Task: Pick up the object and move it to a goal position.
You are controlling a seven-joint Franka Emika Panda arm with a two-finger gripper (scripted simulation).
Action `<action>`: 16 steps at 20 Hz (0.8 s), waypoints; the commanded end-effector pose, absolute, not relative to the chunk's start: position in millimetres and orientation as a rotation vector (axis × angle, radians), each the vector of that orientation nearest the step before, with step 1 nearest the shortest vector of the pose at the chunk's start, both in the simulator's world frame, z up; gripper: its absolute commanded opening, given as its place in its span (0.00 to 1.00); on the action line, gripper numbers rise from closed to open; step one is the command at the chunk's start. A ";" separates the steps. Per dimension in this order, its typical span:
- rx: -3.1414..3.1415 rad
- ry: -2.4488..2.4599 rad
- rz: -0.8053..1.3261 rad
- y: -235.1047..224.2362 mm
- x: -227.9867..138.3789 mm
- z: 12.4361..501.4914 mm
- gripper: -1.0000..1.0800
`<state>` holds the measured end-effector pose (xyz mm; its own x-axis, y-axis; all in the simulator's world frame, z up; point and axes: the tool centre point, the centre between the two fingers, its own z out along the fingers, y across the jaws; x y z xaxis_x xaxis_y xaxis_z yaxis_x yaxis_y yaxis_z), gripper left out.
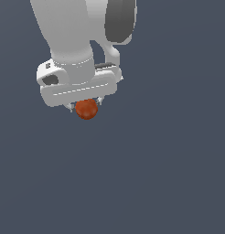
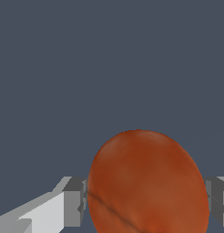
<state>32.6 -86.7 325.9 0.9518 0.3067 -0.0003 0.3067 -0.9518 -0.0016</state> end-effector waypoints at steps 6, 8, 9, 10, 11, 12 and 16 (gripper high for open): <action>-3.102 -0.488 -0.001 -105.2 47.9 376.3 0.00; -3.103 -0.488 0.000 -109.2 51.5 387.2 0.00; -3.103 -0.488 0.000 -111.2 53.2 392.4 0.00; -3.103 -0.488 0.000 -113.1 54.9 397.4 0.00; -3.103 -0.488 0.000 -115.0 56.5 402.3 0.00; -3.103 -0.488 0.000 -116.7 58.1 406.9 0.00; -3.103 -0.488 0.000 -123.2 63.9 423.9 0.00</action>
<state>61.8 -120.8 416.1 0.9517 0.3069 -0.0014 0.3069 -0.9517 -0.0014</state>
